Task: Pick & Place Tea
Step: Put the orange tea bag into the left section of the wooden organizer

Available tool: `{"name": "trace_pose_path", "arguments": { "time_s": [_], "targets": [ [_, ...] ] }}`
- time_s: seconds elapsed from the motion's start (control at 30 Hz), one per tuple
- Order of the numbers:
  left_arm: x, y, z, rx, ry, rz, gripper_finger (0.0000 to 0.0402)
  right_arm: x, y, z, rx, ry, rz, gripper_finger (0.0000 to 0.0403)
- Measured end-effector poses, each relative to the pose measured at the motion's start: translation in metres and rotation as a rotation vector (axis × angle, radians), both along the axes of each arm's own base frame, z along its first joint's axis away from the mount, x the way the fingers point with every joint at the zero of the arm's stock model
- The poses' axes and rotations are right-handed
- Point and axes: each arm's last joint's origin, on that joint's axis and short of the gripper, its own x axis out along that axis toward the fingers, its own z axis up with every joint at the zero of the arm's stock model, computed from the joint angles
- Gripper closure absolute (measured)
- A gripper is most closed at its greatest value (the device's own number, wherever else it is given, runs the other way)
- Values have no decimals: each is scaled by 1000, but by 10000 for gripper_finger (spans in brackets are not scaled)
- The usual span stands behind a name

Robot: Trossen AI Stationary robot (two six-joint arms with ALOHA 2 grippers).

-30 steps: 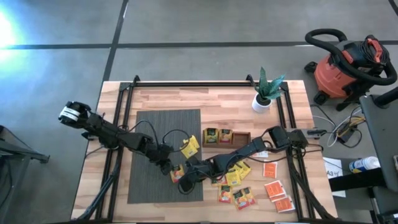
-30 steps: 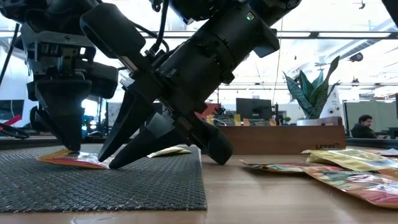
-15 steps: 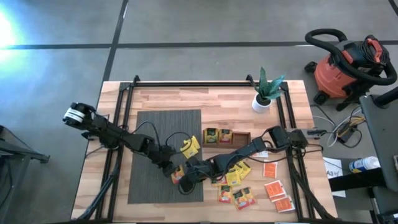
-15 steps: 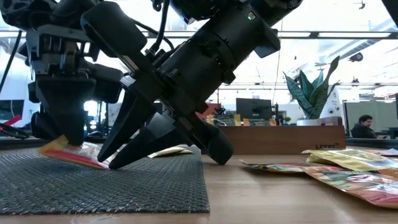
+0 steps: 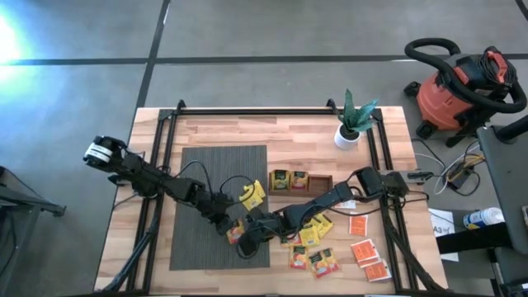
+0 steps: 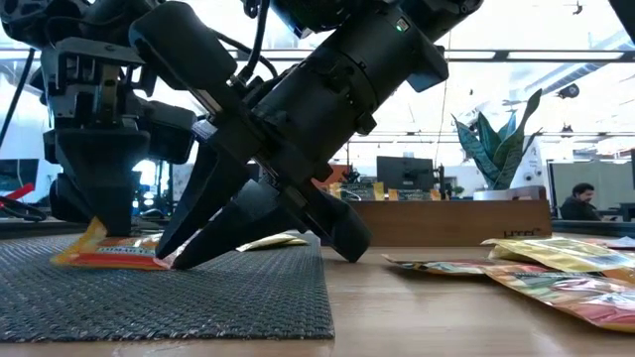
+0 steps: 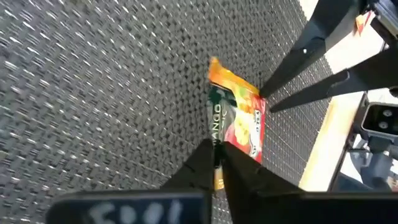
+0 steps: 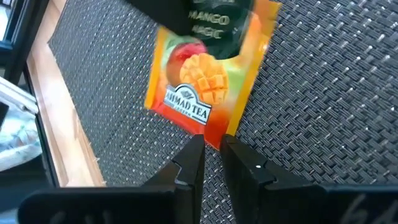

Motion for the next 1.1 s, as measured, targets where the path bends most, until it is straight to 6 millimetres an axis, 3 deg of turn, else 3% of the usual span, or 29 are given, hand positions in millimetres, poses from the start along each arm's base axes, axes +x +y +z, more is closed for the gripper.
{"name": "trace_pose_path", "arguments": {
  "time_s": [0.2,0.33,0.43,0.6,0.77,0.87,1.1],
  "targets": [
    [0,1,5,49,-26,10,400,-7,-3,24,-128,-6,67,343],
    [0,3,25,140,-68,7,401,-22,-11,61,-258,25,25,337],
    [2,6,49,254,-117,-7,401,-40,-17,94,-400,51,-41,332],
    [12,10,104,512,-277,-92,401,-88,-31,167,-557,39,-205,330],
    [37,28,143,726,-405,-190,401,-134,-44,210,-605,54,-341,331],
    [58,49,148,804,-402,-224,401,-154,-48,225,-602,57,-366,334],
    [107,82,144,837,-395,-387,401,-170,-43,227,-607,99,-363,335]
  ]
}}
